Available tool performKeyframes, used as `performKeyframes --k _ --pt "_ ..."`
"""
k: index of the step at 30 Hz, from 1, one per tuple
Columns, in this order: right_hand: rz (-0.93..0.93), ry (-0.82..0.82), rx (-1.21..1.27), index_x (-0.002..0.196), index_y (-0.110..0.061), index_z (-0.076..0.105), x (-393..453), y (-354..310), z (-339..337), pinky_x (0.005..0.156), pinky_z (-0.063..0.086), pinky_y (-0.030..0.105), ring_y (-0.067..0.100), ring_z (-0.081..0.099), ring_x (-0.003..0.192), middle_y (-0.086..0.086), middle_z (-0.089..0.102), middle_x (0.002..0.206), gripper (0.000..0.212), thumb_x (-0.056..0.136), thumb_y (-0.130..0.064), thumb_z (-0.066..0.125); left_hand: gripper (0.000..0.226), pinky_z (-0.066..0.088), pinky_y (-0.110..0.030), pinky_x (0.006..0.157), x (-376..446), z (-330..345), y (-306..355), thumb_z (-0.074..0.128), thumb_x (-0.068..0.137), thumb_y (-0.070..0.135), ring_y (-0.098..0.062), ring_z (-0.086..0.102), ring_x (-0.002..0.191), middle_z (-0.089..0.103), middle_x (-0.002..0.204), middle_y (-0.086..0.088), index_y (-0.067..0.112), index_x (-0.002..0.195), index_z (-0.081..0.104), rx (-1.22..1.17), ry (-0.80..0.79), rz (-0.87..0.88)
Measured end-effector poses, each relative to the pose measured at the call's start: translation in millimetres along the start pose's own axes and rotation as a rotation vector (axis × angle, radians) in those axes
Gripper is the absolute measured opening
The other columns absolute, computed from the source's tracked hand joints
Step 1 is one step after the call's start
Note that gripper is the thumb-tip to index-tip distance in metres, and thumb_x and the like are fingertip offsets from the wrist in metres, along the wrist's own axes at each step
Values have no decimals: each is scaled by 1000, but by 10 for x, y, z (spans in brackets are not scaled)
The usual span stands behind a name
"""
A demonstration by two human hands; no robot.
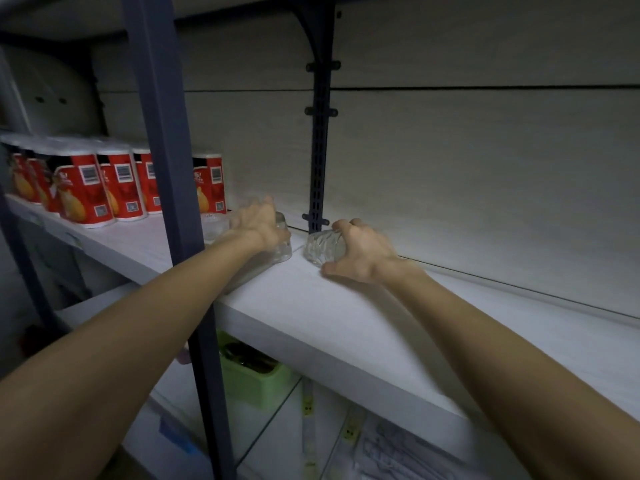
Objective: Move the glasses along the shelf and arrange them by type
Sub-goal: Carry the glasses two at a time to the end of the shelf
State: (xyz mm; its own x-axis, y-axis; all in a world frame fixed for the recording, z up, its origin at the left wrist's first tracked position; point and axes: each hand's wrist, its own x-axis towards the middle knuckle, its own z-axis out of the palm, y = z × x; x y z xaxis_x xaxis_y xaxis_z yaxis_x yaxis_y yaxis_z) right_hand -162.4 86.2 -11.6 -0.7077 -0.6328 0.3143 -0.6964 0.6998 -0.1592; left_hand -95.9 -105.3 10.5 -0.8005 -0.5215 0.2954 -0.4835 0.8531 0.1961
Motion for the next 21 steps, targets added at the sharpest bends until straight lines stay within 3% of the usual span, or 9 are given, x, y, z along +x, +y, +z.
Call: performKeyframes --k 3,5,10,13,18,21 --pt "19 6 59 148 -21 44 -115 72 -39 93 51 36 29 58 117 5 56 133 91 71 -53 79 54 43 -36 79 12 38 40 70 94 41 -30 55 101 56 114 -9 13 137 50 -61 -58 -3" --pt "9 15 75 147 -21 46 -206 129 -52 94 52 36 27 60 115 4 58 132 91 69 -54 80 58 45 -37 80 22 79 32 74 91 40 -28 55 98 58 109 -5 15 137 49 -106 -72 0" --pt "38 13 159 142 -22 53 -491 255 -148 91 51 31 20 63 110 -2 65 125 89 65 -56 83 64 50 -40 94 -105 13 78 84 80 47 -31 61 115 65 124 -4 21 130 55 -191 -24 22" --pt "78 39 220 139 -21 57 -727 307 -233 88 52 28 18 65 106 -6 67 117 85 65 -57 82 63 52 -44 96 -238 -67 125 85 76 48 -32 63 115 68 127 -2 25 127 55 -272 47 69" --pt "149 216 419 141 -21 56 -1255 439 -472 92 55 33 16 66 105 -4 68 120 84 68 -53 83 95 49 -47 106 -668 -168 305 82 55 72 -23 63 123 66 133 6 26 133 53 -748 153 52" --pt "216 360 595 139 -21 59 -1760 599 -725 88 55 28 13 67 101 -4 68 116 76 73 -47 86 89 50 -33 104 -1091 -278 632 90 62 60 -18 62 114 65 123 6 20 135 57 -1009 229 -21"
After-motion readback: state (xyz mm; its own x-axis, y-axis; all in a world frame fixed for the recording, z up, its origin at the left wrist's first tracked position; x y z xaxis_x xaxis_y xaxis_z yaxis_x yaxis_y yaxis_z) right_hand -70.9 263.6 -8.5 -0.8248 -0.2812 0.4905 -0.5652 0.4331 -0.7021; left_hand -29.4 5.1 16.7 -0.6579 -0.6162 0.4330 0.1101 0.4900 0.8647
